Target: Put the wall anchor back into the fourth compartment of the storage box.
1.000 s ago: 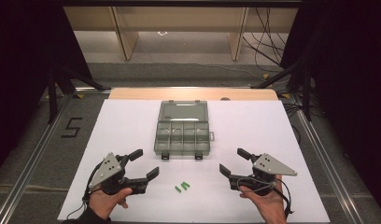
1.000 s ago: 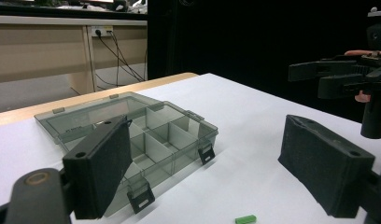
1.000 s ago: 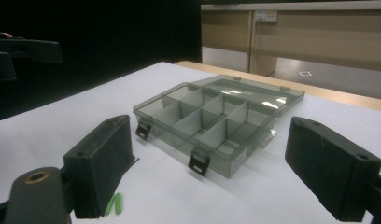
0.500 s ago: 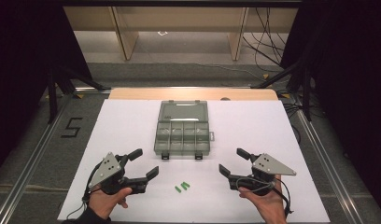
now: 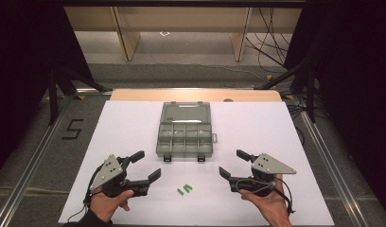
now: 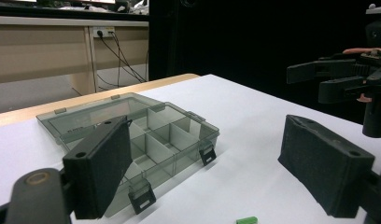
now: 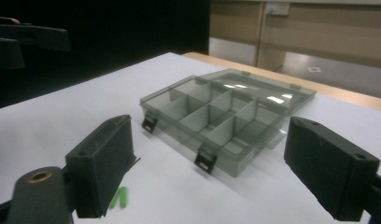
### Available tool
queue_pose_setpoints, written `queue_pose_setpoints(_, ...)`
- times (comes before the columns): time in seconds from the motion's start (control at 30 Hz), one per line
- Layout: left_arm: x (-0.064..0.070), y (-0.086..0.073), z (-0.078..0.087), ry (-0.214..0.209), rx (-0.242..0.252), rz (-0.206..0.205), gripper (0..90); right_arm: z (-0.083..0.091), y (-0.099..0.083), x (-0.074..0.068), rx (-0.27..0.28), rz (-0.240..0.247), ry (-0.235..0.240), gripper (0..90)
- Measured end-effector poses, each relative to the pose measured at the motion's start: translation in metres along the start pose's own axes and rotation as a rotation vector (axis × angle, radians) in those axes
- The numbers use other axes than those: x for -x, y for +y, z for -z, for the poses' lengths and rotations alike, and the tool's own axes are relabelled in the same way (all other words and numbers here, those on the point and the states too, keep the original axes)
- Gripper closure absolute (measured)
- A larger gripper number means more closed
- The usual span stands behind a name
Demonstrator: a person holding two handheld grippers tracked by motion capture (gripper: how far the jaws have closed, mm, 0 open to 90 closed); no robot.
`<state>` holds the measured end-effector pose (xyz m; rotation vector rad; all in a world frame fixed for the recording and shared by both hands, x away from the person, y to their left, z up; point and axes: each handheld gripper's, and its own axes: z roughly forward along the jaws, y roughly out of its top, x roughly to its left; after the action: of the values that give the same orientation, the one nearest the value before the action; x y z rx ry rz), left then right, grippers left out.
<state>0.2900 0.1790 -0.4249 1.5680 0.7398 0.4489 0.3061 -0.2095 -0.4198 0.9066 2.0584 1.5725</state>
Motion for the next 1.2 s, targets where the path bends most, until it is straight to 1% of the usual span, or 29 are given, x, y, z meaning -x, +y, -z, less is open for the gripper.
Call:
queue_pose_setpoints(0.07,0.0,0.0,0.0,0.0,-0.004,-0.002,16.0,-0.002,0.003,0.0,-0.02,0.013,0.006,18.2)
queue_pose_setpoints(0.1,0.0,0.0,0.0,-0.005,-0.002,-0.008,16.0,-0.003,0.004,-0.001,-0.029,0.022,0.001,18.4)
queue_pose_setpoints(0.13,0.0,0.0,0.0,-0.005,-0.002,-0.008,16.0,-0.004,0.005,-0.001,-0.039,0.021,0.007,19.1)
queue_pose_setpoints(0.17,0.0,0.0,0.0,-0.005,-0.001,-0.007,16.0,-0.005,0.005,-0.001,-0.048,0.027,0.003,19.2)
queue_pose_setpoints(0.2,0.0,0.0,0.0,-0.003,-0.003,-0.007,16.0,-0.006,0.006,0.0,-0.054,0.045,-0.006,19.3)
queue_pose_setpoints(0.23,0.0,0.0,0.0,0.001,-0.005,-0.001,16.0,-0.007,0.007,0.0,-0.069,0.042,-0.001,19.7)
queue_pose_setpoints(0.3,0.0,0.0,0.0,0.001,-0.004,-0.002,16.1,-0.01,0.009,-0.001,-0.089,0.044,0.014,19.9)
queue_pose_setpoints(0.33,0.0,0.0,0.0,0.001,-0.004,-0.002,16.1,-0.011,0.01,-0.001,-0.092,0.062,0.007,20.0)
queue_pose_setpoints(0.37,0.0,0.0,0.0,0.001,-0.005,-0.002,16.1,-0.014,0.011,-0.002,-0.09,0.068,0.01,20.7)
queue_pose_setpoints(0.4,0.0,0.0,0.0,-0.002,-0.005,-0.008,16.1,-0.014,0.013,-0.003,-0.119,0.071,0.013,21.6)
queue_pose_setpoints(0.43,0.0,0.0,0.0,-0.002,-0.005,-0.008,16.1,-0.014,0.013,-0.003,-0.119,0.071,0.013,21.6)
queue_pose_setpoints(0.47,0.0,0.0,0.0,-0.002,-0.005,-0.008,16.1,-0.02,0.016,-0.005,-0.132,0.109,0.021,23.1)
queue_pose_setpoints(0.5,0.0,0.0,0.0,-0.002,-0.005,-0.008,16.1,-0.022,0.018,-0.007,-0.148,0.118,0.028,23.8)
queue_pose_setpoints(0.53,0.0,0.0,0.0,-0.002,-0.004,-0.008,16.1,-0.022,0.018,-0.007,-0.148,0.118,0.028,23.8)
queue_pose_setpoints(0.57,0.0,0.0,0.0,0.002,-0.005,-0.002,16.1,-0.028,0.021,-0.011,-0.186,0.157,0.027,25.9)
queue_pose_setpoints(0.6,0.0,0.0,0.0,0.002,-0.004,-0.003,16.1,-0.032,0.023,-0.012,-0.216,0.176,0.031,26.2)
queue_pose_setpoints(0.67,0.0,0.0,0.001,0.002,-0.003,-0.004,16.1,-0.039,0.027,-0.015,-0.255,0.207,0.029,27.6)
queue_pose_setpoints(0.77,0.0,0.0,0.001,0.002,-0.002,-0.003,16.1,-0.048,0.032,-0.018,-0.299,0.209,0.051,29.5)
queue_pose_setpoints(0.83,0.0,0.0,0.001,0.002,-0.002,-0.003,16.1,-0.054,0.034,-0.02,-0.334,0.231,0.058,32.1)
queue_pose_setpoints(0.87,0.0,0.0,0.001,0.001,-0.002,-0.004,16.1,-0.057,0.035,-0.022,-0.366,0.235,0.067,32.9)
queue_pose_setpoints(0.93,0.0,0.0,0.001,0.001,-0.002,-0.005,16.2,-0.063,0.036,-0.026,-0.41,0.239,0.08,34.9)
queue_pose_setpoints(1.0,0.0,0.0,0.001,0.001,-0.002,-0.005,16.1,-0.07,0.035,-0.029,-0.45,0.251,0.097,36.5)
queue_pose_setpoints(1.03,0.0,0.0,0.001,0.001,-0.002,-0.004,16.2,-0.074,0.033,-0.032,-0.459,0.245,0.097,37.5)
queue_pose_setpoints(1.07,0.0,0.0,0.001,0.001,-0.002,-0.004,16.2,-0.077,0.032,-0.033,-0.479,0.253,0.101,38.4)
queue_pose_setpoints(1.1,0.0,0.0,0.001,0.001,-0.002,-0.004,16.2,-0.077,0.032,-0.033,-0.479,0.253,0.101,38.4)
queue_pose_setpoints(1.13,0.0,0.0,0.001,0.001,-0.002,-0.004,16.1,-0.085,0.029,-0.038,-0.522,0.259,0.126,39.9)
queue_pose_setpoints(1.17,0.0,0.0,0.001,0.001,-0.001,-0.004,16.2,-0.089,0.027,-0.04,-0.531,0.265,0.126,41.0)
queue_pose_setpoints(1.2,0.0,0.0,0.001,0.0,-0.001,-0.004,16.2,-0.092,0.026,-0.042,-0.556,0.263,0.141,42.1)
